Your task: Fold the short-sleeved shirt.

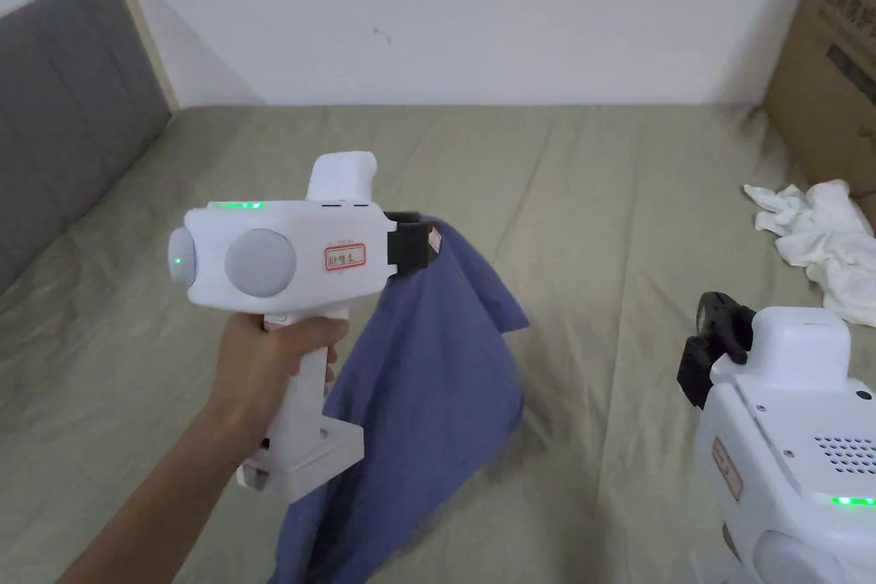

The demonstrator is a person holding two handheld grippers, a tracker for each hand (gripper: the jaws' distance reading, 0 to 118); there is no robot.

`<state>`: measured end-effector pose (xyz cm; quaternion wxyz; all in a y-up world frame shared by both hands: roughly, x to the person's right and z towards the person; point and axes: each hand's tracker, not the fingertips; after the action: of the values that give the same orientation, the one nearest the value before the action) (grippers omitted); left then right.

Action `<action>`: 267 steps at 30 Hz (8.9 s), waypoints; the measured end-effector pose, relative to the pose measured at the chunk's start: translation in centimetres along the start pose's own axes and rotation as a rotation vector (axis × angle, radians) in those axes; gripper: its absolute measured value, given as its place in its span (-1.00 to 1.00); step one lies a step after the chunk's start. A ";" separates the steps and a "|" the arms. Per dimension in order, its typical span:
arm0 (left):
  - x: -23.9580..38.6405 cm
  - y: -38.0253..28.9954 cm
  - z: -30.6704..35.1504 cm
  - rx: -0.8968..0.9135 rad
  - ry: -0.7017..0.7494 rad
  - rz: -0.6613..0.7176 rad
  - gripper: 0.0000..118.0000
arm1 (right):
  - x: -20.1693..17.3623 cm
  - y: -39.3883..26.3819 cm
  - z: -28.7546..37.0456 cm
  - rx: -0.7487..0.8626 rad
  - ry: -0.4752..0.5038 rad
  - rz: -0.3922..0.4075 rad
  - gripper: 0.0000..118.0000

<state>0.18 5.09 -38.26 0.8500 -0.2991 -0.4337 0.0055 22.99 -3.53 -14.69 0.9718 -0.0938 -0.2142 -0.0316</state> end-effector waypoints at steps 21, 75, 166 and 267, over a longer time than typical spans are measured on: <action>9.6 -14.4 -17.9 -0.504 -0.128 -0.139 -0.78 | 8.4 -2.4 2.8 -0.052 -0.195 -0.026 -0.93; -3.2 -16.7 -2.6 -0.092 0.411 0.075 -0.94 | 3.4 1.1 2.8 0.031 -0.080 0.023 -0.93; -15.4 18.6 -0.8 0.211 0.415 0.200 -0.75 | 10.2 24.9 -21.1 -0.109 -0.022 -0.141 -0.80; -8.5 -5.3 -6.9 0.083 0.325 0.072 -0.96 | 5.4 3.1 -4.7 -0.113 -0.200 0.029 -0.96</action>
<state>-1.33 -5.04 -44.91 0.9197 -0.2762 -0.2789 0.0054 30.14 -1.55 -17.07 0.9391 -0.1539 -0.3066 -0.0201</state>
